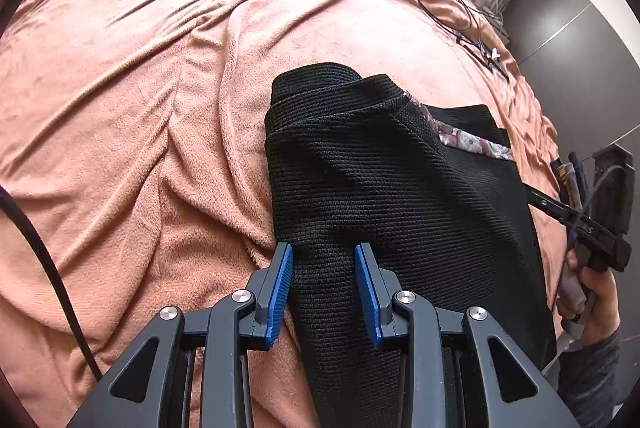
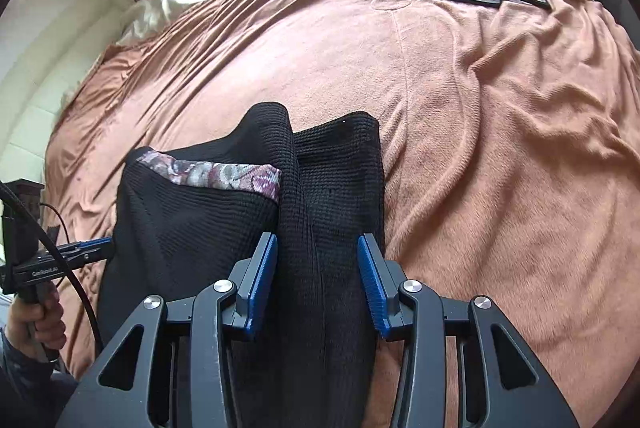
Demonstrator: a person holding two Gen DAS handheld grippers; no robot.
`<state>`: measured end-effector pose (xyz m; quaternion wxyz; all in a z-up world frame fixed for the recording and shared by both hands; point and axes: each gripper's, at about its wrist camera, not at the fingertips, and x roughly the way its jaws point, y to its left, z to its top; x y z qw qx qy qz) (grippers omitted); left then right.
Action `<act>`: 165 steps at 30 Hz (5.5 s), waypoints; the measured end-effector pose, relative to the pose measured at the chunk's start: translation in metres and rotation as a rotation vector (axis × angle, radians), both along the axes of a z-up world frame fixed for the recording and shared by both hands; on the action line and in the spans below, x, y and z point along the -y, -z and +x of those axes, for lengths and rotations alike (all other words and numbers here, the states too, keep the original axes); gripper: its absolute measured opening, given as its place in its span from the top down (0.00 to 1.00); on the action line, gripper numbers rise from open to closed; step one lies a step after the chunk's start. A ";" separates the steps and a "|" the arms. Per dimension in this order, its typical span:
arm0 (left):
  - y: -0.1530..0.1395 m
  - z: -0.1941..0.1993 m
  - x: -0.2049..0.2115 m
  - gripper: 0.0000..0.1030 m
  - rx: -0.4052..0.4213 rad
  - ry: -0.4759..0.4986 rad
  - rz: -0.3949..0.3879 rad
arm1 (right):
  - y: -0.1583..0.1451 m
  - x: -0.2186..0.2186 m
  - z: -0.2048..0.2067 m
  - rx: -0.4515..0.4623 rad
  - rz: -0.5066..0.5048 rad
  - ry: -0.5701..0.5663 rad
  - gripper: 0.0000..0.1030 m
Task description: Fold small clothes
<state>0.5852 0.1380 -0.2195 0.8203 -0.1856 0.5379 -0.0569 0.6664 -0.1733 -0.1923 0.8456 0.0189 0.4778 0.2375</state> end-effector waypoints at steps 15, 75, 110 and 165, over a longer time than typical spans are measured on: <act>0.001 -0.003 -0.007 0.63 0.022 -0.036 -0.025 | -0.032 -0.043 -0.011 0.110 -0.144 -0.024 0.96; -0.023 -0.014 -0.039 0.63 0.097 -0.122 -0.138 | -0.032 -0.160 -0.053 0.052 -0.284 -0.283 0.91; -0.009 -0.010 -0.051 0.63 0.063 -0.151 -0.128 | -0.040 -0.171 -0.076 0.299 -0.607 -0.376 0.95; 0.002 -0.023 -0.006 0.63 -0.032 -0.037 -0.077 | -0.032 0.033 -0.054 -0.054 -0.038 0.112 0.45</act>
